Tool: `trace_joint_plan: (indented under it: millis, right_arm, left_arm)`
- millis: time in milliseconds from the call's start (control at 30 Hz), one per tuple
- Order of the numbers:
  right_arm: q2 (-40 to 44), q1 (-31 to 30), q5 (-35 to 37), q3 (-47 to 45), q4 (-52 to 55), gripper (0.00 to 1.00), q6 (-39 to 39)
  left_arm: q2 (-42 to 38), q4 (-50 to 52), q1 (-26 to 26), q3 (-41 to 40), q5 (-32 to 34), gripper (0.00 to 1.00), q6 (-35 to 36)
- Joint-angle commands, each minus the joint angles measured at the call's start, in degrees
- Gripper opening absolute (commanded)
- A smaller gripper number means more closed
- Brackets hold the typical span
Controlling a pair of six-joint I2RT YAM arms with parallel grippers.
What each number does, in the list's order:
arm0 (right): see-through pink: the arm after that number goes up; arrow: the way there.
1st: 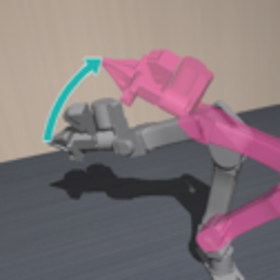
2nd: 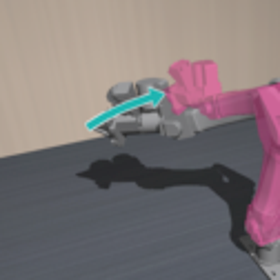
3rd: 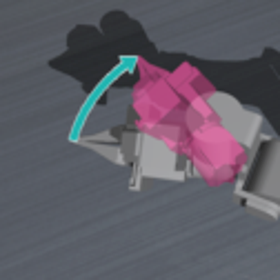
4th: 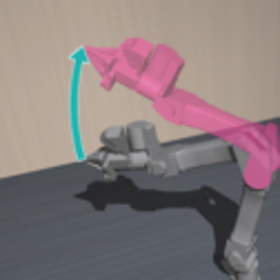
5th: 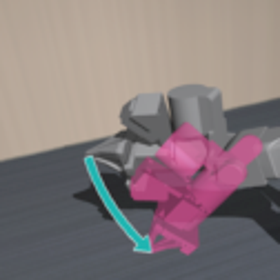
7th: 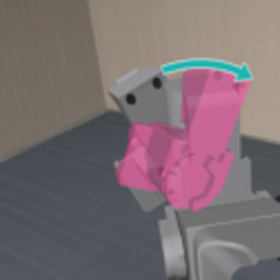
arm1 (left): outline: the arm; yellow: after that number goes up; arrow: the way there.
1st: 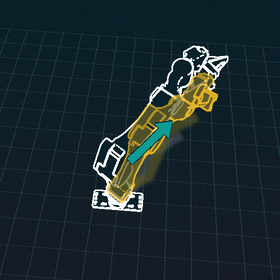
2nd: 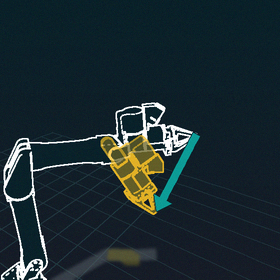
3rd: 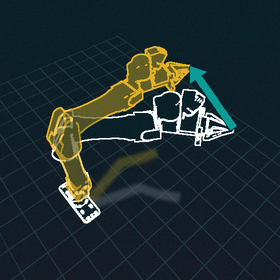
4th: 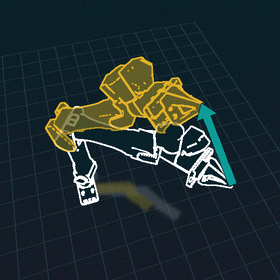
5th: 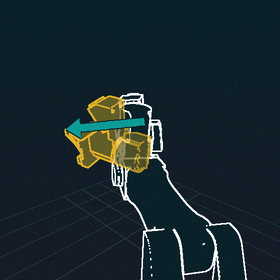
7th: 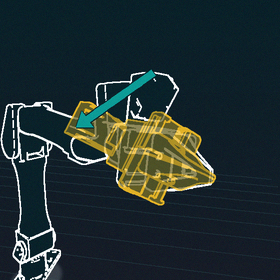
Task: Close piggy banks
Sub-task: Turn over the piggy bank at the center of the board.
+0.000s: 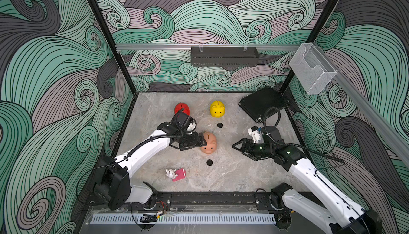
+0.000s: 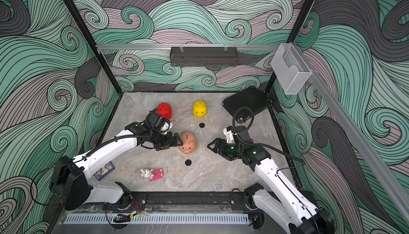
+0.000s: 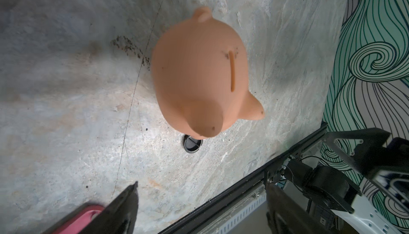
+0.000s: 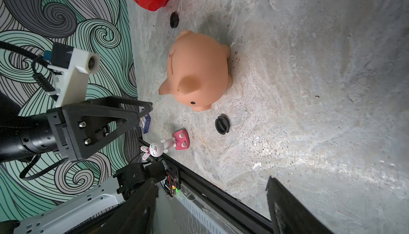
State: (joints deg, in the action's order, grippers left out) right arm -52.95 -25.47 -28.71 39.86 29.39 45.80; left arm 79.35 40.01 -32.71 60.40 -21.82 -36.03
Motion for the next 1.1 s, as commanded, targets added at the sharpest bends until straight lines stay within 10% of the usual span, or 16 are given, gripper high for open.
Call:
trace_joint_plan:
  millis: [0,1067]
  right_arm:
    - [-3.58,-0.63,-0.14,-1.09,-6.9,0.79,0.35]
    - [-16.27,-3.21,-0.12,0.75,-17.85,0.76,-1.68]
  left_arm:
    - [1.77,-1.08,0.36,2.55,0.25,0.88,2.39]
    - [13.19,-5.08,0.45,5.34,-1.89,0.66,3.84]
